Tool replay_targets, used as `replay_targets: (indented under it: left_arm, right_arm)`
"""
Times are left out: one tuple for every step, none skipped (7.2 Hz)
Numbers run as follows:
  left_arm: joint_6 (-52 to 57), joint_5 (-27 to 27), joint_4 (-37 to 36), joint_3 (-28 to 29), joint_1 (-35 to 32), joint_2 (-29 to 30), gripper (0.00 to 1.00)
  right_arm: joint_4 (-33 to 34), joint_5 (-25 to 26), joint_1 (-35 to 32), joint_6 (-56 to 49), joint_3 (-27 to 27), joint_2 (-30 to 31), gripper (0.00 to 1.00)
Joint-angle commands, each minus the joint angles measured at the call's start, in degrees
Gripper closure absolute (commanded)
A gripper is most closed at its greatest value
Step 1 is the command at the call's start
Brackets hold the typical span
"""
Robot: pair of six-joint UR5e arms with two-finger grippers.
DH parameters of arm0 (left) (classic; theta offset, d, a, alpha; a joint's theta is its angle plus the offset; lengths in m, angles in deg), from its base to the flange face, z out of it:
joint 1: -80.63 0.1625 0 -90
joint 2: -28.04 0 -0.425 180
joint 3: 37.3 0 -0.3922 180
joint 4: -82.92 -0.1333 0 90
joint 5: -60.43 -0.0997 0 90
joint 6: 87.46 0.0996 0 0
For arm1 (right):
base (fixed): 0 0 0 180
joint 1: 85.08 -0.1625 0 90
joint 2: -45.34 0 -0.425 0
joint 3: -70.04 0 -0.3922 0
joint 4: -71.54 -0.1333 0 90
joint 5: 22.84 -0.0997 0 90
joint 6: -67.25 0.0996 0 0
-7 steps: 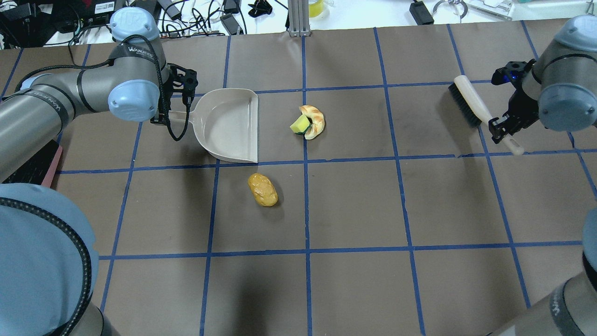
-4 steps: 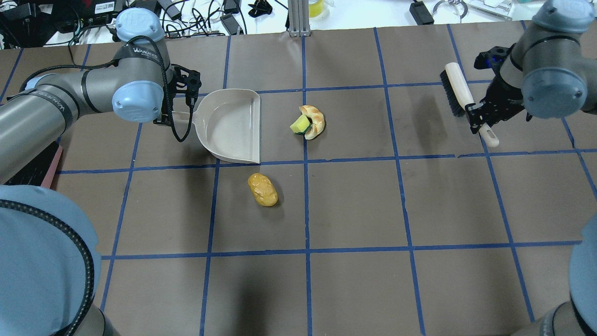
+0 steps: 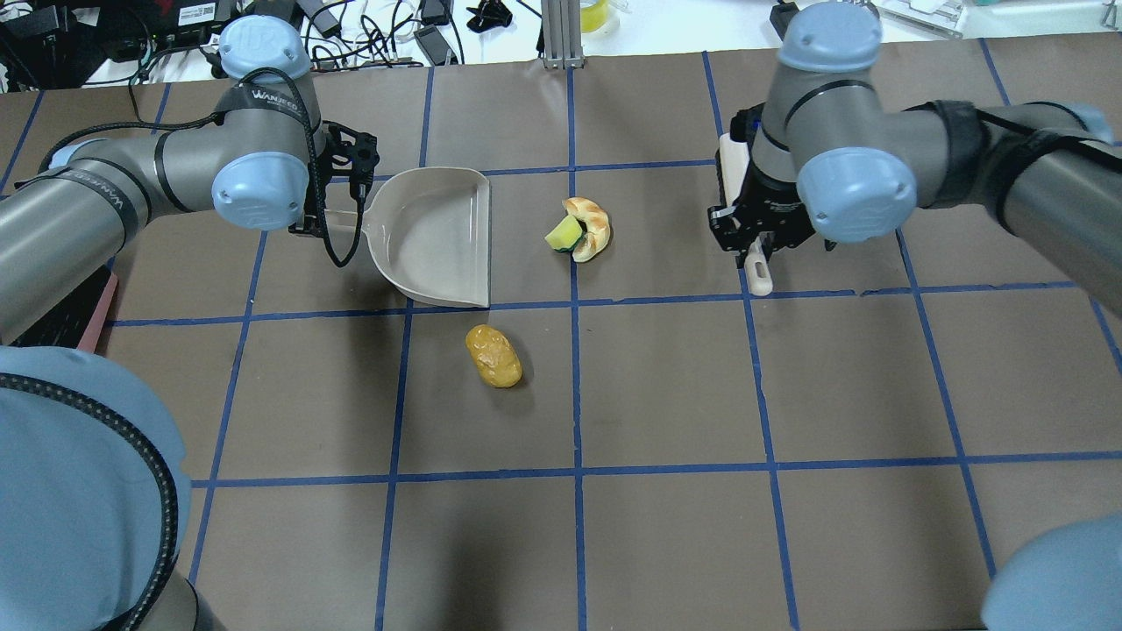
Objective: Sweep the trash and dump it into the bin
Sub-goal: 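Carry the brush toward the sponge and crust with the right gripper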
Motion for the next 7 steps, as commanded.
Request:
replay_targets:
  left_arm:
    - [-0.03, 0.03, 0.00, 0.00, 0.01, 0.14, 1.00]
    - [-0.03, -0.06, 0.00, 0.00, 0.01, 0.14, 1.00]
    - [-0.03, -0.06, 0.00, 0.00, 0.01, 0.23, 1.00]
    - [-0.38, -0.58, 0.09, 0.52, 0.01, 0.14, 1.00]
    - [-0.56, -1.72, 0.09, 0.53, 0.01, 0.23, 1.00]
    - [-0.56, -1.73, 0.09, 0.44, 0.01, 0.14, 1.00]
    - [-0.56, -1.73, 0.09, 0.27, 0.01, 0.14, 1.00]
  right_arm:
    - [-0.21, -0.11, -5.96, 5.20, -0.01, -0.77, 1.00]
    - [-0.04, -0.20, -7.89, 7.83, 0.08, -1.47, 1.00]
    - [0.48, -1.33, -10.17, 11.86, 0.17, -2.61, 1.00]
    - [0.40, -1.34, -10.80, 12.77, 0.69, -2.88, 1.00]
    - [0.49, -1.60, -11.33, 13.91, 0.78, -3.40, 1.00]
    - [1.36, -1.69, -12.90, 16.27, 1.04, -4.63, 1.00]
    - [3.71, -1.69, -14.48, 18.73, 1.31, -5.77, 1.00]
